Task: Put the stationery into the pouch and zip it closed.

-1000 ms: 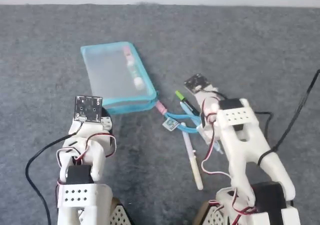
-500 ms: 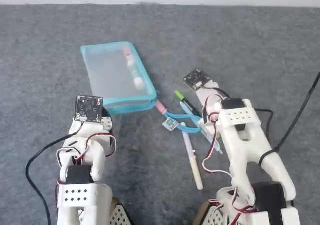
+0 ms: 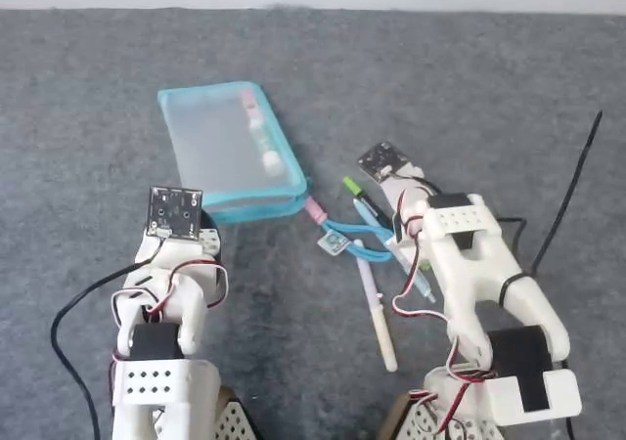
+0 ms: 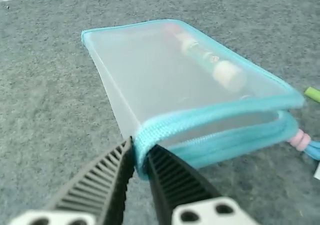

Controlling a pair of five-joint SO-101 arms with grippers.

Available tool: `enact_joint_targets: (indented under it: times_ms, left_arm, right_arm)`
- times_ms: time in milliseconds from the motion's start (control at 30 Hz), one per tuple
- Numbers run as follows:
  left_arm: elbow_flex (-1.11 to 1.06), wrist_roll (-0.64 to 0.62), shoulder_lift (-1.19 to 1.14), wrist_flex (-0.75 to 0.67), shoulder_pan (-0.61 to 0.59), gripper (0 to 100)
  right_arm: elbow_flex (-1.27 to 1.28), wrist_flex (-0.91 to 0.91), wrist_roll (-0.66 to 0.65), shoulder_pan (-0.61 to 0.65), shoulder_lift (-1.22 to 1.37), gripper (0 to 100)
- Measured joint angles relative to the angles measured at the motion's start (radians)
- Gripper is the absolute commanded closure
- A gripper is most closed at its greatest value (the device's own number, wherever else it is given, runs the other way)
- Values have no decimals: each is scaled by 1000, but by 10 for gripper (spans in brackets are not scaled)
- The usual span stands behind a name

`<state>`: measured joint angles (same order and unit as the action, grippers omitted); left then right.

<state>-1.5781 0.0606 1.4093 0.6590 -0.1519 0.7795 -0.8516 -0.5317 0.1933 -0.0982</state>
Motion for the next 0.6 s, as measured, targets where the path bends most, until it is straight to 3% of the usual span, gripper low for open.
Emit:
enact_joint_targets:
  times_ms: [67, 400, 600]
  left_arm:
    - [0, 0, 0, 0, 0, 987]
    - [0, 0, 0, 0, 0, 987]
    - [0, 0, 0, 0, 0, 987]
  right_arm:
    - [0, 0, -2, 0, 0, 996]
    - [-2, -37, 28, -135, 0, 991]
    - [0, -183, 29, -190, -133, 991]
